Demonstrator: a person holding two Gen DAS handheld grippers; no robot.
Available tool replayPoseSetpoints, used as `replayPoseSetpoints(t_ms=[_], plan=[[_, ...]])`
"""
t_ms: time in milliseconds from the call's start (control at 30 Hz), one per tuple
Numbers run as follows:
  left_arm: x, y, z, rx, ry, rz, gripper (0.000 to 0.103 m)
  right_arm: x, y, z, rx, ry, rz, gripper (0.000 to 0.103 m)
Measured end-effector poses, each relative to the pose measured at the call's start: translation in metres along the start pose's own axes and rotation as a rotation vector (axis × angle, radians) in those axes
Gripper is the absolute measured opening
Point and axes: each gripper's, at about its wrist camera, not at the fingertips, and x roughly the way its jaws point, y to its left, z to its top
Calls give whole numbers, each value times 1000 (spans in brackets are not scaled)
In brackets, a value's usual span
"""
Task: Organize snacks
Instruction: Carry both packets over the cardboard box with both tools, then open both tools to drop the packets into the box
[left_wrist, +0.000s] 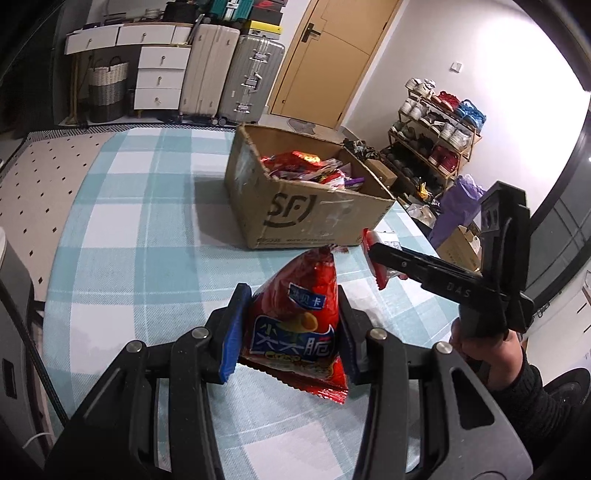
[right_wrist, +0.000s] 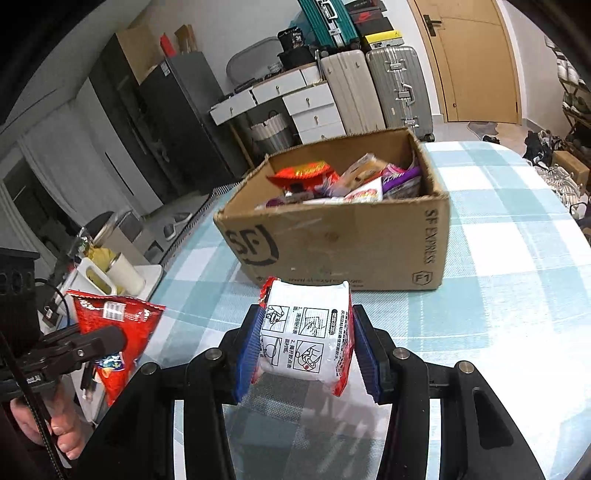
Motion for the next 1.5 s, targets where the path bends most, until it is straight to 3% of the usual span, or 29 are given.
replayPoseSetpoints(t_ms=[400, 733, 1133, 1500], plan=[[24, -26, 52, 0, -6, -22, 40, -34, 4, 34, -60, -65, 4, 47], [51, -45, 100, -9, -28, -15, 40, -49, 12, 86, -114, -100, 25, 48], [79, -54, 164, 16, -44, 28, 40, -41, 13, 136, -152, -97, 27, 48], [122, -51, 208, 39, -7, 48, 40, -6, -2, 173, -155, -71, 21, 48]])
